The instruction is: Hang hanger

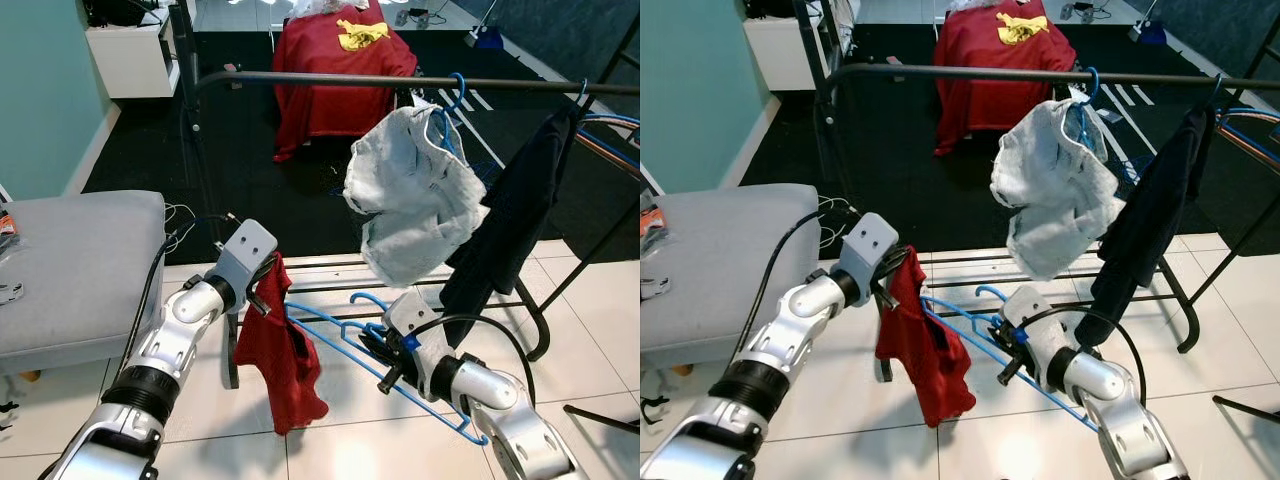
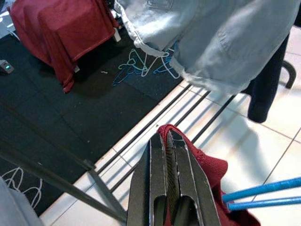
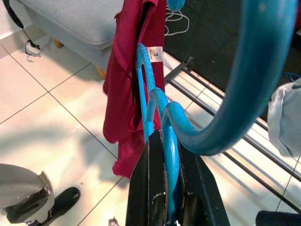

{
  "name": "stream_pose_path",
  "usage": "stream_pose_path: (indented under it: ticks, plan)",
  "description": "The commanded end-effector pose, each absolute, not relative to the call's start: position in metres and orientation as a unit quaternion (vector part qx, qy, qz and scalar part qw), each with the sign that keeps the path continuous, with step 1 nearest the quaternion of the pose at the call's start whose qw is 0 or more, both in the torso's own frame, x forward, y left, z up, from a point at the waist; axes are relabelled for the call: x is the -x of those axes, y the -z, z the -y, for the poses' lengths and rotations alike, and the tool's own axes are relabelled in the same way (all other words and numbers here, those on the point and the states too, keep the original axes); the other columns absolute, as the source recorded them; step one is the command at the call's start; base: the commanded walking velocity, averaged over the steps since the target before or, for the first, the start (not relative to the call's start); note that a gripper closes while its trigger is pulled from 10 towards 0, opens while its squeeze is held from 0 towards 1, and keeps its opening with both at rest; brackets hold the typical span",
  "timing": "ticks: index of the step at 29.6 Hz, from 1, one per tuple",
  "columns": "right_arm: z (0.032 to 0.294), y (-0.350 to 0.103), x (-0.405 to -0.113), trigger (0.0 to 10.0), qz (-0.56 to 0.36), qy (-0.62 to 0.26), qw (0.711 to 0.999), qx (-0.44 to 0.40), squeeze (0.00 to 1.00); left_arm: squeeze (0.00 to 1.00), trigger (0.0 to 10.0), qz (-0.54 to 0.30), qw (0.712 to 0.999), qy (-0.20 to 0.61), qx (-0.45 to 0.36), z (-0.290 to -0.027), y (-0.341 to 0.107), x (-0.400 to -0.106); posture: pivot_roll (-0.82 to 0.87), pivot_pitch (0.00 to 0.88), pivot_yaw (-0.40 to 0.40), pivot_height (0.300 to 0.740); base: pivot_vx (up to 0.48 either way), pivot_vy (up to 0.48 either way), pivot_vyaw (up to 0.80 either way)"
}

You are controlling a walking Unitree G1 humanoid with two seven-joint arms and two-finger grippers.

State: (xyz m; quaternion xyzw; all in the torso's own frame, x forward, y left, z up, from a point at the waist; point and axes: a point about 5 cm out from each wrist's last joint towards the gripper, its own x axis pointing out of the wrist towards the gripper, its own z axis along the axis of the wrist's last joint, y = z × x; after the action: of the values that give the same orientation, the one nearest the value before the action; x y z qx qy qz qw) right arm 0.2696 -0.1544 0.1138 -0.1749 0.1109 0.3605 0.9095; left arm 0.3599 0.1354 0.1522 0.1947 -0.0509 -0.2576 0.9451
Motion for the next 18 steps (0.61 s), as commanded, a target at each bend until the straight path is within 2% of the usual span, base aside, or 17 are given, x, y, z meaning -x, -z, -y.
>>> stream_pose_path:
  ticks: [1, 3, 4, 5, 6, 9, 10, 11, 12, 14, 18]
  plan:
    - [0.154, -0.107, -0.264, 10.0, -0.129, -0.369, 0.902, 0.182, 0.00, 0.00, 10.0, 0.074, 0.946, 0.266, -0.170, -0.131, -0.159, -0.360, -0.09, 0.140, -0.016, 0.740, 0.000, 0.000, 0.00]
    - [0.155, -0.104, -0.261, 10.0, -0.135, -0.367, 0.902, 0.183, 0.00, 0.00, 10.0, 0.078, 0.946, 0.271, -0.159, -0.130, -0.158, -0.359, -0.08, 0.130, -0.015, 0.740, 0.000, 0.000, 0.00]
    - [0.155, -0.101, -0.260, 10.0, -0.145, -0.371, 0.896, 0.195, 0.00, 0.00, 10.0, 0.073, 0.943, 0.280, -0.166, -0.130, -0.156, -0.358, -0.09, 0.084, -0.007, 0.740, 0.000, 0.000, 0.00]
    - [0.152, -0.103, -0.261, 10.0, -0.149, -0.374, 0.894, 0.197, 0.00, 0.00, 10.0, 0.066, 0.942, 0.278, -0.178, -0.130, -0.156, -0.361, -0.09, 0.118, -0.015, 0.740, 0.000, 0.000, 0.00]
    - [0.150, -0.105, -0.264, 10.0, -0.150, -0.375, 0.891, 0.206, 0.00, 0.00, 10.0, 0.056, 0.946, 0.261, -0.187, -0.132, -0.156, -0.366, -0.09, 0.094, -0.010, 0.740, 0.000, 0.000, 0.00]
    - [0.149, -0.107, -0.266, 10.0, -0.150, -0.375, 0.890, 0.213, 0.00, 0.00, 10.0, 0.050, 0.949, 0.247, -0.191, -0.134, -0.157, -0.370, -0.09, 0.094, -0.009, 0.740, 0.000, 0.000, 0.00]
    - [0.150, -0.111, -0.272, 10.0, -0.138, -0.348, 0.898, 0.230, 0.00, 0.00, 10.0, 0.040, 0.954, 0.228, -0.193, -0.135, -0.156, -0.373, -0.10, 0.140, -0.011, 0.740, 0.000, 0.000, 0.00]
    - [0.150, -0.111, -0.272, 10.0, -0.138, -0.348, 0.898, 0.230, 0.00, 0.00, 10.0, 0.040, 0.954, 0.228, -0.193, -0.135, -0.156, -0.373, -0.10, 0.140, -0.011, 0.740, 0.000, 0.000, 0.00]
    - [0.153, -0.115, -0.278, 10.0, -0.122, -0.313, 0.912, 0.235, 0.00, 0.00, 10.0, 0.031, 0.958, 0.214, -0.187, -0.135, -0.155, -0.375, -0.10, 0.123, -0.009, 0.740, 0.000, 0.000, 0.00]
    - [0.158, -0.118, -0.282, 10.0, -0.114, -0.279, 0.922, 0.245, 0.00, 0.00, 10.0, 0.024, 0.960, 0.205, -0.186, -0.135, -0.152, -0.375, -0.10, 0.141, -0.013, 0.740, 0.000, 0.000, 0.00]
    - [0.168, -0.118, -0.284, 10.0, -0.113, -0.236, 0.931, 0.255, 0.00, 0.00, 10.0, 0.015, 0.964, 0.197, -0.177, -0.137, -0.149, -0.374, -0.09, 0.142, -0.012, 0.740, 0.000, 0.000, 0.00]
